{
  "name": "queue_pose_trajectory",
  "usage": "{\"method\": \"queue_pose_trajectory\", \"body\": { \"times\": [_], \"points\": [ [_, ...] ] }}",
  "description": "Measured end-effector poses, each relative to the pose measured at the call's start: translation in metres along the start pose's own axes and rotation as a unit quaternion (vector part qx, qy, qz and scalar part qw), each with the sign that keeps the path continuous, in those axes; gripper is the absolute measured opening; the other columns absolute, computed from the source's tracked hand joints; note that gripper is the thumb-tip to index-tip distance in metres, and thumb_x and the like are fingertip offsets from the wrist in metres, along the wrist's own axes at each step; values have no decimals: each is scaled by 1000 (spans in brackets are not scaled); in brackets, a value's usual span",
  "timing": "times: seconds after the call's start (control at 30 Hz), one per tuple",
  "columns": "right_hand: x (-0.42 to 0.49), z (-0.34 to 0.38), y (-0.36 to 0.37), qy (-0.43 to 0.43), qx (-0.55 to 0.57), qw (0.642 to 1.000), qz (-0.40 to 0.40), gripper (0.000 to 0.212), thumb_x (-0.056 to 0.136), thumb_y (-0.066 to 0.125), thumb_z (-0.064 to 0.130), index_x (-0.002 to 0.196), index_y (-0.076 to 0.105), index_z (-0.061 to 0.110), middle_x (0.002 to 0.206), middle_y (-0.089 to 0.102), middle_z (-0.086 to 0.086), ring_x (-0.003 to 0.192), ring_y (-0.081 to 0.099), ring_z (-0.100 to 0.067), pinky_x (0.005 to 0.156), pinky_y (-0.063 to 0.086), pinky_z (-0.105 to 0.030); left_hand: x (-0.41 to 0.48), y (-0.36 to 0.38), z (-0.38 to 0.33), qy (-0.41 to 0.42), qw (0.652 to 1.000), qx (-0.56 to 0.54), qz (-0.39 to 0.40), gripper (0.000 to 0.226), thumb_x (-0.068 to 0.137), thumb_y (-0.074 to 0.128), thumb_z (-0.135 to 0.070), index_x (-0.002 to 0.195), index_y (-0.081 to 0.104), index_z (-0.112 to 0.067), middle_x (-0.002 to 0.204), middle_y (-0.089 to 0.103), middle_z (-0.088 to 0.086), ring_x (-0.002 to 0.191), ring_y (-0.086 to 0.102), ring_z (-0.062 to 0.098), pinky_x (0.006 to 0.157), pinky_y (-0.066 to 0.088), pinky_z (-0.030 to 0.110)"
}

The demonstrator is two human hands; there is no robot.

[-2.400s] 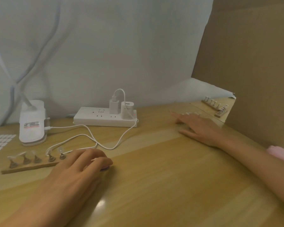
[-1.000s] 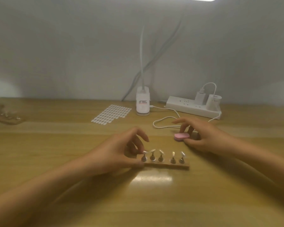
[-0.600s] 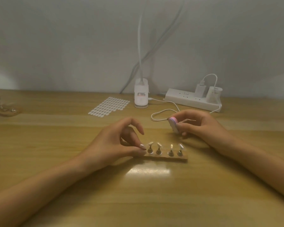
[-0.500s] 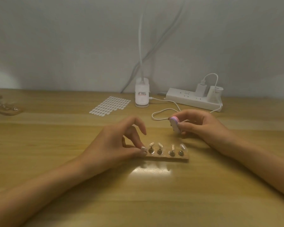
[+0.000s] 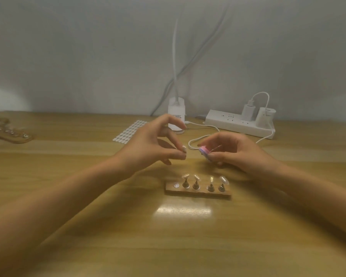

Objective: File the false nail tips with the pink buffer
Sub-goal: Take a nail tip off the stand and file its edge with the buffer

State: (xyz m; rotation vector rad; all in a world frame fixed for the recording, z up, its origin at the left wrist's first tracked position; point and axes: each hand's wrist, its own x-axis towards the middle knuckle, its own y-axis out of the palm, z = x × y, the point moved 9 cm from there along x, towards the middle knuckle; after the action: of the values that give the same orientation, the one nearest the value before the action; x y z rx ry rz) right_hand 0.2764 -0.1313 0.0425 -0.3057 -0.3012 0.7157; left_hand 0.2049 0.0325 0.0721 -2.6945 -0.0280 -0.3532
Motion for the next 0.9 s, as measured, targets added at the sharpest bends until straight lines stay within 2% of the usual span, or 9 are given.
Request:
{"method": "queue_pose_trajectory", "body": {
  "times": [0.07, 0.17, 0.27, 0.43, 0.63, 0.7, 0.77, 0.83, 0.9],
  "points": [
    [5, 5, -2, -24, -15, 999, -44, 33, 77, 77, 36, 107, 73, 25, 99, 76, 0, 92, 72, -12, 70, 57, -25, 7, 6, 11, -14, 999, -17, -24, 51, 79, 85, -8, 117, 58, -28, 83, 76, -2, 80, 76, 15, 59, 58, 25],
    [0, 21, -2, -116, -98, 982, -115, 22, 85, 75, 35, 102, 74, 21, 97, 74, 9, 95, 70, -9, 75, 57, -24, 6, 14, 23, -7, 998, -44, -49, 55, 80, 84, -6, 122, 56, -27, 86, 76, -1, 78, 77, 16, 59, 61, 29],
    [-5, 26, 7, -168, -141, 970, -102, 14, 90, 74, 26, 100, 75, 16, 99, 73, 6, 98, 69, -15, 81, 59, -30, 2, 18, 26, 19, 998, -44, -46, 55, 81, 82, -3, 124, 55, -24, 86, 75, 1, 79, 77, 18, 56, 60, 29],
    [-13, 40, 20, -261, -225, 935, -87, 11, 93, 72, 13, 103, 76, 10, 99, 72, -2, 93, 65, -19, 76, 56, -31, 2, 19, 27, 35, 998, -30, -47, 46, 82, 79, 3, 118, 57, -15, 84, 77, 3, 79, 76, 15, 53, 56, 28],
    [-14, 43, 18, -279, -240, 924, -99, 13, 90, 74, 9, 102, 77, 8, 96, 71, -6, 91, 66, -23, 82, 54, -39, 3, 21, 32, 12, 998, -40, -43, 45, 79, 85, -10, 110, 53, -15, 84, 79, 1, 81, 77, 17, 72, 57, 23],
    [-17, 46, 26, -307, -258, 912, -82, 15, 87, 76, 10, 102, 78, 7, 97, 71, -9, 90, 68, -24, 82, 55, -38, 3, 22, 32, 9, 998, -55, -34, 46, 79, 85, -11, 110, 51, -15, 83, 79, 3, 80, 78, 20, 68, 56, 23],
    [-16, 45, 21, -297, -239, 920, -97, 14, 88, 76, 12, 101, 78, 7, 95, 73, -6, 90, 68, -21, 82, 54, -39, 3, 22, 33, 0, 997, -75, -30, 48, 79, 85, -11, 111, 49, -17, 86, 79, 3, 81, 78, 22, 64, 55, 22],
    [-14, 43, 12, -276, -217, 929, -118, 13, 89, 76, 12, 101, 78, 8, 94, 74, -4, 89, 66, -20, 81, 53, -40, 3, 21, 34, -8, 996, -85, -34, 50, 78, 85, -11, 112, 49, -18, 89, 80, 4, 84, 77, 22, 68, 57, 25],
    [-17, 45, 16, -288, -230, 923, -107, 15, 87, 75, 9, 103, 78, 9, 95, 72, -6, 89, 67, -21, 82, 55, -35, 3, 21, 34, -7, 996, -83, -35, 51, 78, 85, -10, 113, 50, -19, 90, 80, 5, 85, 77, 21, 68, 56, 26]
  ]
}}
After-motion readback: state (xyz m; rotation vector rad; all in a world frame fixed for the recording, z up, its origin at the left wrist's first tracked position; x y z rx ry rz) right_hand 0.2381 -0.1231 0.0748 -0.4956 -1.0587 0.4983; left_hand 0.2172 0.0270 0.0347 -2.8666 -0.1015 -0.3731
